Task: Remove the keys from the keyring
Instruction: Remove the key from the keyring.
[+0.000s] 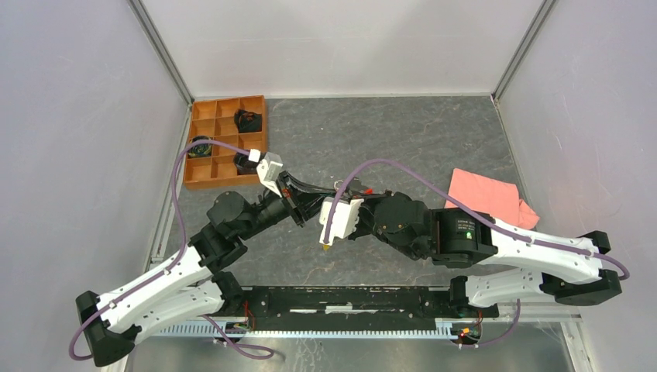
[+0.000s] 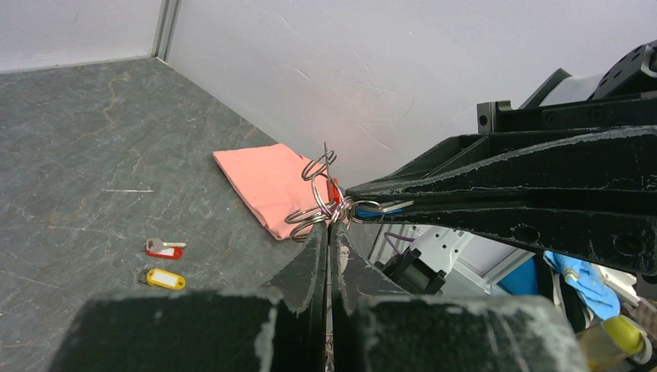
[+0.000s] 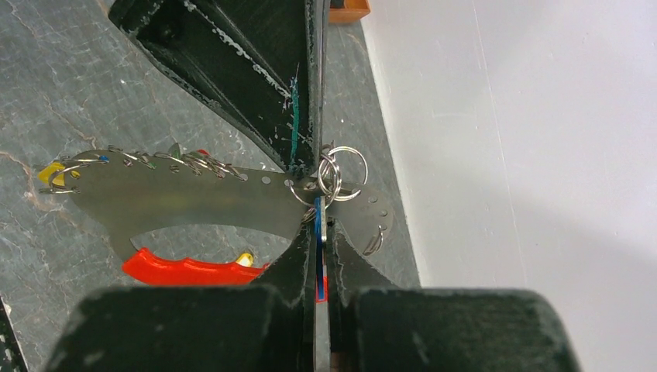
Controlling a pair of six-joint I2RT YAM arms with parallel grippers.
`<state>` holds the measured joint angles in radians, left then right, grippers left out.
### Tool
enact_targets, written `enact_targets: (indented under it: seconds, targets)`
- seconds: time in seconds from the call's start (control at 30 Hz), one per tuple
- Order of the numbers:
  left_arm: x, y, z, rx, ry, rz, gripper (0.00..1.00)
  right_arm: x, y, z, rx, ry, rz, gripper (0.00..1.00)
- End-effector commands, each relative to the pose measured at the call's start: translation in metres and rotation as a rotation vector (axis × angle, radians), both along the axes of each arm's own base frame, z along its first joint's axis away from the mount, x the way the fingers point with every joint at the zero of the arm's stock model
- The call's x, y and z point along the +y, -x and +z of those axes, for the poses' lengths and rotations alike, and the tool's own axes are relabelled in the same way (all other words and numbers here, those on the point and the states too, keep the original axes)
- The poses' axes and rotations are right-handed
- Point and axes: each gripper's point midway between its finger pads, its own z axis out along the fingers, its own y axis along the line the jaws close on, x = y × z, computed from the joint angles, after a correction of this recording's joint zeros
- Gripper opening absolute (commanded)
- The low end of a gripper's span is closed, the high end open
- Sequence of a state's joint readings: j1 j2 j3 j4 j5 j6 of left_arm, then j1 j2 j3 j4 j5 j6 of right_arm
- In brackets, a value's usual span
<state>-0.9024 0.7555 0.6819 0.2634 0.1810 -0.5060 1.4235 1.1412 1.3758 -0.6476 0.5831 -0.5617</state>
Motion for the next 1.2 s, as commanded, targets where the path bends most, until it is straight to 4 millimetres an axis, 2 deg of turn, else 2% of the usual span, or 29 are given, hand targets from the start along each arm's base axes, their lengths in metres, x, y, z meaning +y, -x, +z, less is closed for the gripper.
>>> enact_targets:
  seconds: [0.0, 0.27, 1.17]
  targets:
    - [-0.004, 0.003, -0.036, 0.001, -0.165, -0.045, 0.02, -0.006, -0.007, 0.068, -0.042, -0.240, -0.046, 0.00]
    - [-0.010, 0.008, -0.043, -0.003, -0.217, -0.099, 0.02, -0.009, -0.012, 0.072, -0.057, -0.232, -0.055, 0.00]
    - [-0.009, 0.007, -0.054, 0.029, -0.265, -0.133, 0.02, -0.033, -0.024, 0.077, -0.148, -0.231, -0.109, 0.00]
